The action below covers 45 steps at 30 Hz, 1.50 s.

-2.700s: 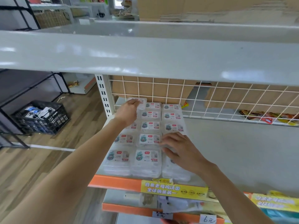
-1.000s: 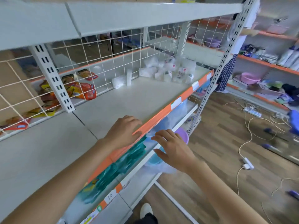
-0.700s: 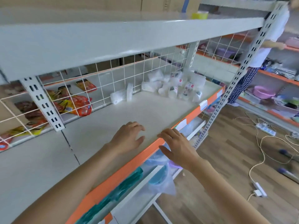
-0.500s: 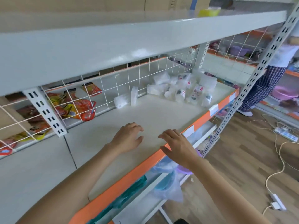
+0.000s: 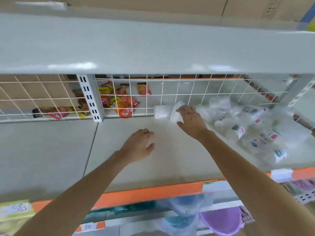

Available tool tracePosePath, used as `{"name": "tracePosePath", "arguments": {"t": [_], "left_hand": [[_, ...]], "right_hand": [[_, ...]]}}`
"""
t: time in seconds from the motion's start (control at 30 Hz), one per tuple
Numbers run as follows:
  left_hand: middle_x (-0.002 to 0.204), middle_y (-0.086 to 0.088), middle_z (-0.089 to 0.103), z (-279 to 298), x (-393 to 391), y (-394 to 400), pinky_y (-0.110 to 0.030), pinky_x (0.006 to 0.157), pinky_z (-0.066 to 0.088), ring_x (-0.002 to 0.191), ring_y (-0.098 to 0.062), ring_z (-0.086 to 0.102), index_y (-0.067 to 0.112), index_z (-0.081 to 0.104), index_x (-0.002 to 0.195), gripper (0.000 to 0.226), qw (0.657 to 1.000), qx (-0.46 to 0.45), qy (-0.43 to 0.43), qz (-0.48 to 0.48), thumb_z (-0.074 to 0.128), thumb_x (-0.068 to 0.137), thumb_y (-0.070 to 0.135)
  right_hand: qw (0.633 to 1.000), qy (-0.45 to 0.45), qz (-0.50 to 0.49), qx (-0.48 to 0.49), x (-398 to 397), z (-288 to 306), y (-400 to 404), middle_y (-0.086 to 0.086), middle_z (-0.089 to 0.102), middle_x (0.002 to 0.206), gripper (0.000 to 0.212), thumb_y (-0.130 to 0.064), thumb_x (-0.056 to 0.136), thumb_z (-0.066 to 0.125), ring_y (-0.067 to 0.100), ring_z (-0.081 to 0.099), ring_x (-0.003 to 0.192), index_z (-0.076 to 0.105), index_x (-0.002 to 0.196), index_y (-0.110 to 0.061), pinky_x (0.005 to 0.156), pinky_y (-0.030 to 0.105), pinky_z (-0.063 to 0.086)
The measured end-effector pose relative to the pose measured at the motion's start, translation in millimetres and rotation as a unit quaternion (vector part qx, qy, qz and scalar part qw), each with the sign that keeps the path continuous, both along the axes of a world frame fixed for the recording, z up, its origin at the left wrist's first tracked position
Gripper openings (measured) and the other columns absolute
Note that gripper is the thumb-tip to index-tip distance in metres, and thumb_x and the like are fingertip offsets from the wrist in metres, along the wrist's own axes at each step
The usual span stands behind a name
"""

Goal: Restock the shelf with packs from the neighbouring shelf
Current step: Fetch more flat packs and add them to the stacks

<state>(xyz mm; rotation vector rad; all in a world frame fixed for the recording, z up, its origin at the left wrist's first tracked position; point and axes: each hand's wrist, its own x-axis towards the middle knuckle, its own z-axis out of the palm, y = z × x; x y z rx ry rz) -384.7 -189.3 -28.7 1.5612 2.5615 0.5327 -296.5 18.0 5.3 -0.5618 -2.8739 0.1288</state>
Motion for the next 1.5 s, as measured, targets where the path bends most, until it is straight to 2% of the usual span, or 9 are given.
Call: {"name": "tracePosePath", "arguments": {"t": [0.2, 0.3, 0.43, 0.6, 0.67, 0.87, 1.13, 1.27, 1.5], "left_hand": [[0.119, -0.003, 0.054, 4.8, 19.1, 21.0, -0.028, 0.094, 0.039, 0.111, -0.019, 0.050, 0.016, 0.055, 0.122, 0.033, 0.999, 0.002, 0.014, 0.051, 0.048, 0.091, 0.024], [0.121, -0.005, 0.053, 10.2, 21.6, 46.4, -0.030, 0.095, 0.039, 0.112, -0.021, 0.049, 0.015, 0.053, 0.124, 0.034, 0.997, -0.001, 0.032, 0.070, 0.046, 0.091, 0.023], [0.133, -0.009, 0.043, 11.2, 8.2, 87.5, -0.034, 0.101, 0.035, 0.123, -0.024, 0.040, 0.011, 0.044, 0.131, 0.041, 0.993, 0.002, 0.061, 0.104, 0.047, 0.091, 0.018], [0.153, -0.014, 0.008, 12.7, -5.6, 134.7, -0.036, 0.112, 0.019, 0.141, -0.028, 0.010, 0.003, 0.013, 0.145, 0.064, 0.984, -0.070, 0.100, 0.134, 0.047, 0.092, 0.018], [0.153, -0.013, 0.008, 11.1, -10.2, 145.1, -0.037, 0.112, 0.017, 0.141, -0.028, 0.008, 0.003, 0.005, 0.145, 0.073, 0.975, -0.107, 0.112, 0.158, 0.051, 0.091, 0.018], [0.127, -0.002, 0.041, 8.6, -14.9, 147.4, -0.033, 0.098, 0.027, 0.122, -0.022, 0.033, 0.014, 0.044, 0.129, 0.043, 0.944, -0.169, 0.245, 0.139, 0.052, 0.087, 0.020], [0.109, -0.007, 0.057, 6.7, 35.1, 67.0, -0.034, 0.088, 0.040, 0.106, -0.027, 0.052, 0.011, 0.059, 0.113, 0.031, 0.976, -0.002, 0.144, 0.165, 0.059, 0.084, 0.022], [0.093, -0.009, 0.064, 10.1, 58.9, -4.9, -0.036, 0.074, 0.048, 0.087, -0.032, 0.060, 0.011, 0.065, 0.106, 0.031, 0.965, 0.033, 0.131, 0.223, 0.069, 0.076, 0.017], [0.088, -0.007, 0.063, 23.7, 76.7, -132.3, -0.034, 0.065, 0.048, 0.081, -0.032, 0.061, 0.010, 0.066, 0.103, 0.032, 0.935, 0.054, 0.112, 0.332, 0.063, 0.074, 0.023]], "right_hand": [[0.996, -0.042, 0.011, 0.072, -39.7, -3.9, 34.9, 0.001, 0.027, 0.144, 0.055, -0.006, 0.088, 0.052, 0.023, 0.021, 0.132, 0.032, 0.138, -0.015, 0.102, 0.032, 0.032], [0.992, -0.034, 0.005, 0.119, -27.7, -5.0, 42.7, 0.005, 0.035, 0.133, 0.040, -0.020, 0.089, 0.054, 0.024, 0.028, 0.125, 0.043, 0.126, -0.011, 0.096, 0.033, 0.033], [0.998, 0.027, 0.037, 0.038, 25.5, -10.2, 42.9, 0.005, 0.048, 0.124, 0.038, -0.034, 0.089, 0.052, 0.024, 0.038, 0.119, 0.048, 0.120, -0.012, 0.094, 0.034, 0.028], [0.994, 0.044, 0.062, -0.075, 95.8, -13.8, 41.9, 0.007, 0.059, 0.107, 0.029, -0.028, 0.089, 0.056, 0.027, 0.053, 0.102, 0.050, 0.110, -0.010, 0.084, 0.032, 0.036], [0.992, 0.031, 0.067, -0.103, 111.1, -15.9, 45.3, 0.004, 0.057, 0.112, 0.030, -0.026, 0.089, 0.055, 0.023, 0.052, 0.104, 0.049, 0.114, -0.010, 0.085, 0.028, 0.037], [0.993, -0.004, 0.064, -0.099, 125.8, -33.9, 60.1, 0.004, 0.052, 0.119, 0.039, -0.027, 0.090, 0.050, 0.020, 0.046, 0.111, 0.043, 0.125, -0.012, 0.090, 0.027, 0.037], [0.978, 0.070, 0.161, -0.114, 100.8, -26.9, 31.4, 0.008, 0.057, 0.105, 0.030, -0.024, 0.089, 0.055, 0.025, 0.052, 0.099, 0.048, 0.112, -0.007, 0.072, 0.027, 0.037], [0.958, 0.084, 0.244, -0.124, 77.1, -22.6, -7.4, 0.011, 0.060, 0.092, 0.024, -0.016, 0.082, 0.064, 0.032, 0.056, 0.085, 0.053, 0.099, -0.002, 0.065, 0.027, 0.034], [0.928, 0.067, 0.340, -0.137, 36.0, -21.7, -108.7, 0.012, 0.061, 0.098, 0.028, -0.020, 0.083, 0.063, 0.032, 0.057, 0.093, 0.054, 0.103, -0.003, 0.073, 0.035, 0.043]]}}
